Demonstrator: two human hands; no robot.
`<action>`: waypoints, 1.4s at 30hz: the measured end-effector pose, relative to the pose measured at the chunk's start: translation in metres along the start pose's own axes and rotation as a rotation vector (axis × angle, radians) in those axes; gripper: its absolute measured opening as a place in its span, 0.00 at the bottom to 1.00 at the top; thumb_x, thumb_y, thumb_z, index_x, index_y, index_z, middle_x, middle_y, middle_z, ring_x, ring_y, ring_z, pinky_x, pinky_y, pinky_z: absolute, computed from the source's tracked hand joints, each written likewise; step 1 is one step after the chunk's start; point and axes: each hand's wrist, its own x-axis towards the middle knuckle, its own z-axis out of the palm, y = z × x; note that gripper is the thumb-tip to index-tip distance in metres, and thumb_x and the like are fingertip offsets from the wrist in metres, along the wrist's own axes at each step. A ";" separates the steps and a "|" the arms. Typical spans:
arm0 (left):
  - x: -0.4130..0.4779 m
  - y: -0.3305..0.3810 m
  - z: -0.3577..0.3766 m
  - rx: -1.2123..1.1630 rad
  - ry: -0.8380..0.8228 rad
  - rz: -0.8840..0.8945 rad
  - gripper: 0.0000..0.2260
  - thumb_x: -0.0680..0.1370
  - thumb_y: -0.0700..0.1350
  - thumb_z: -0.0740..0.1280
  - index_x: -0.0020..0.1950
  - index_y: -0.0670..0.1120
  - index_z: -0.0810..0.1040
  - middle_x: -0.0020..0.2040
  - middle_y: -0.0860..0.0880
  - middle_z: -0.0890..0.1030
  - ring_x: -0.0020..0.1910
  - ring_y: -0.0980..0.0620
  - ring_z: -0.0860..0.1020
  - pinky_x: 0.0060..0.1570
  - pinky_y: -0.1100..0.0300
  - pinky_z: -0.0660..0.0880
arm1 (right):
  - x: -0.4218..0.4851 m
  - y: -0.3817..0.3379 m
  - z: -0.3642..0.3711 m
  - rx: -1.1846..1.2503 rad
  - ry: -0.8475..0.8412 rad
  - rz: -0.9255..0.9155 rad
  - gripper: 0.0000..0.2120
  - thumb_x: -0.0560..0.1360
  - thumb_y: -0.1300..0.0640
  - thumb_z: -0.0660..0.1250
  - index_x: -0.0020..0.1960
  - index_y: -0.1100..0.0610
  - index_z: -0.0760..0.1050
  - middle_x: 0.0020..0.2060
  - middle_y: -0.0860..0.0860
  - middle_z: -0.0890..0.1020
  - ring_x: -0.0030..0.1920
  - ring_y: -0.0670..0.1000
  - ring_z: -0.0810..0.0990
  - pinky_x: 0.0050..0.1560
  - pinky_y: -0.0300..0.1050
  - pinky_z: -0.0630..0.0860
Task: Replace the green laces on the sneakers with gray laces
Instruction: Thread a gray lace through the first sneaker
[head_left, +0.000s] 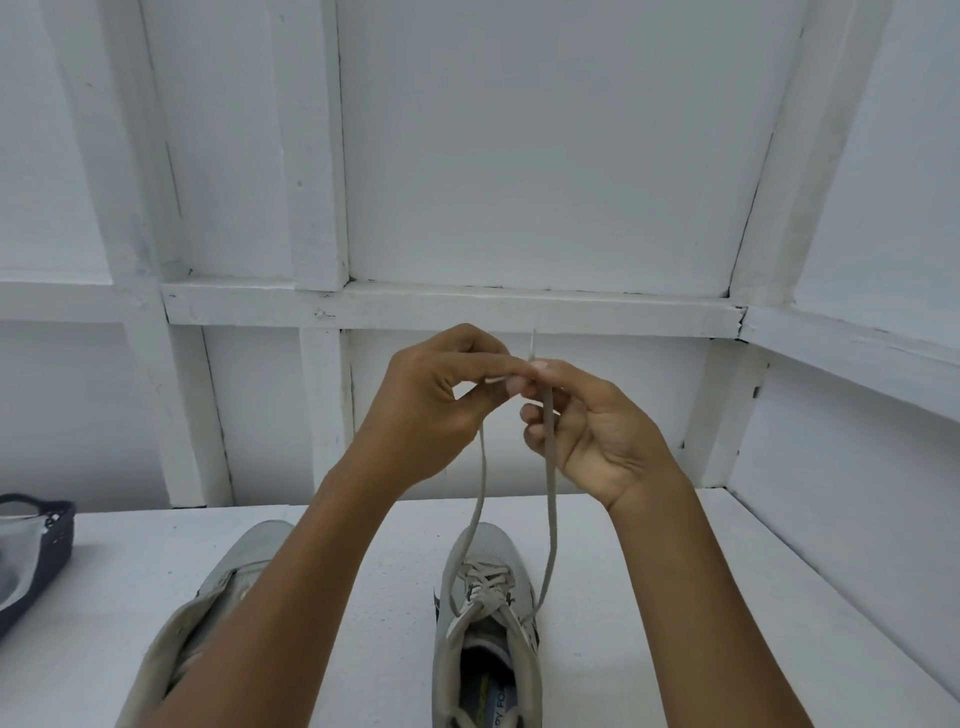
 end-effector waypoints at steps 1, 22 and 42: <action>-0.001 -0.001 0.001 -0.053 -0.003 -0.035 0.07 0.77 0.41 0.71 0.53 0.48 0.86 0.46 0.52 0.82 0.46 0.54 0.81 0.47 0.68 0.74 | 0.000 0.000 0.000 0.047 0.004 -0.009 0.03 0.76 0.62 0.67 0.45 0.60 0.78 0.36 0.54 0.80 0.31 0.49 0.78 0.31 0.40 0.77; -0.074 -0.057 -0.013 0.099 -0.823 -0.800 0.07 0.74 0.58 0.73 0.50 0.58 0.84 0.40 0.56 0.81 0.38 0.57 0.78 0.37 0.62 0.76 | -0.001 0.070 -0.085 -1.082 0.147 0.011 0.05 0.77 0.57 0.68 0.48 0.48 0.81 0.31 0.46 0.74 0.32 0.46 0.71 0.31 0.38 0.67; -0.118 -0.062 0.008 -0.446 -0.610 -0.895 0.13 0.73 0.51 0.71 0.43 0.40 0.82 0.51 0.48 0.86 0.54 0.52 0.82 0.59 0.51 0.75 | -0.022 0.109 -0.109 -1.105 -0.388 0.352 0.08 0.75 0.66 0.71 0.45 0.54 0.79 0.41 0.46 0.83 0.43 0.42 0.79 0.46 0.34 0.75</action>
